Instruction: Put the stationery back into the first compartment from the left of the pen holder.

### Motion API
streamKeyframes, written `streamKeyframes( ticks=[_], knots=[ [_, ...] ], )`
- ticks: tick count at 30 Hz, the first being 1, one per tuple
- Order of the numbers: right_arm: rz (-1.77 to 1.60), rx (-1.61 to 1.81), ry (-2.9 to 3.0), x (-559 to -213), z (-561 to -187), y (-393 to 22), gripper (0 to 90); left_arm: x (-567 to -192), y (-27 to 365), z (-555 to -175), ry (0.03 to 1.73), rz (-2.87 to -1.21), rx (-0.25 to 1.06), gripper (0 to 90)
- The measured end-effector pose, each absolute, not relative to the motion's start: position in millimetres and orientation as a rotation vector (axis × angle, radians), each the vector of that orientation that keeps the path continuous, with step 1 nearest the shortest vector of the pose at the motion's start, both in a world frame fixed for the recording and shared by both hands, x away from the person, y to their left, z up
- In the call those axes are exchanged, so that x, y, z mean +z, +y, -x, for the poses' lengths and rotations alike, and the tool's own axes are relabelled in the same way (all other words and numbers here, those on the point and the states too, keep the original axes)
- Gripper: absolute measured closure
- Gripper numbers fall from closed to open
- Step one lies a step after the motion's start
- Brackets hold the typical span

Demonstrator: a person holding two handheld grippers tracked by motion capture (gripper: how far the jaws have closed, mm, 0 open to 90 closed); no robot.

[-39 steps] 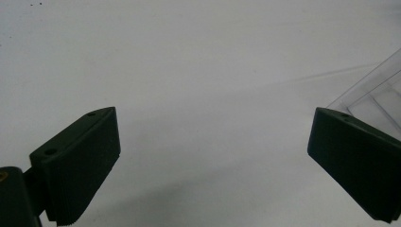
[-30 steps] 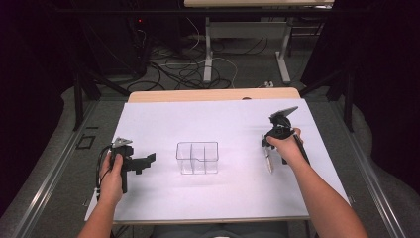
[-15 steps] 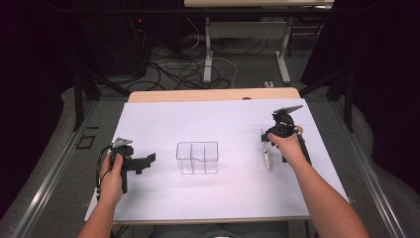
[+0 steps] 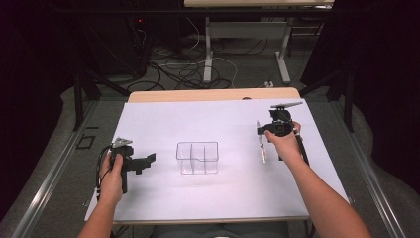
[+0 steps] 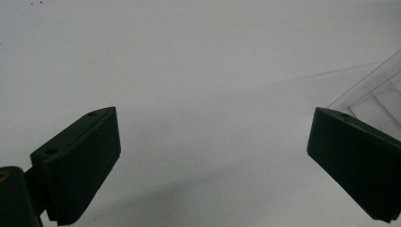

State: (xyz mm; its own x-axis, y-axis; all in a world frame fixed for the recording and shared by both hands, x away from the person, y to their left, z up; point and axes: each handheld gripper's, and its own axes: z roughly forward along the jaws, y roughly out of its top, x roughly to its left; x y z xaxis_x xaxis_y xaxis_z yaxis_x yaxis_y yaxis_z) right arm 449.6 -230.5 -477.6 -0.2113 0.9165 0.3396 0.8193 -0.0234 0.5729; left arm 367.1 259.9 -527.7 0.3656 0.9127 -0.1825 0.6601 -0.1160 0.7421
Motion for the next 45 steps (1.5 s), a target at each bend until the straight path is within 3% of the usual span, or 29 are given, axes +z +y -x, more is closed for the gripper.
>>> streamKeyframes(
  ticks=[21,31,38,45],
  knots=[
    [-1.602,1.238,2.167,-444,-430,-172,80.1,-525,261,-366,1.372,-1.821,0.415,3.9],
    [-1.429,1.332,2.144,-430,-411,-157,80.1,-502,254,-363,1.354,-1.696,0.408,4.5],
    [-1.345,1.372,2.142,-425,-399,-151,80.1,-481,238,-357,1.231,-1.712,0.400,3.1],
    [-1.262,1.407,2.135,-425,-385,-148,80.1,-469,209,-348,1.139,-1.732,0.350,16.6]
  ],
)
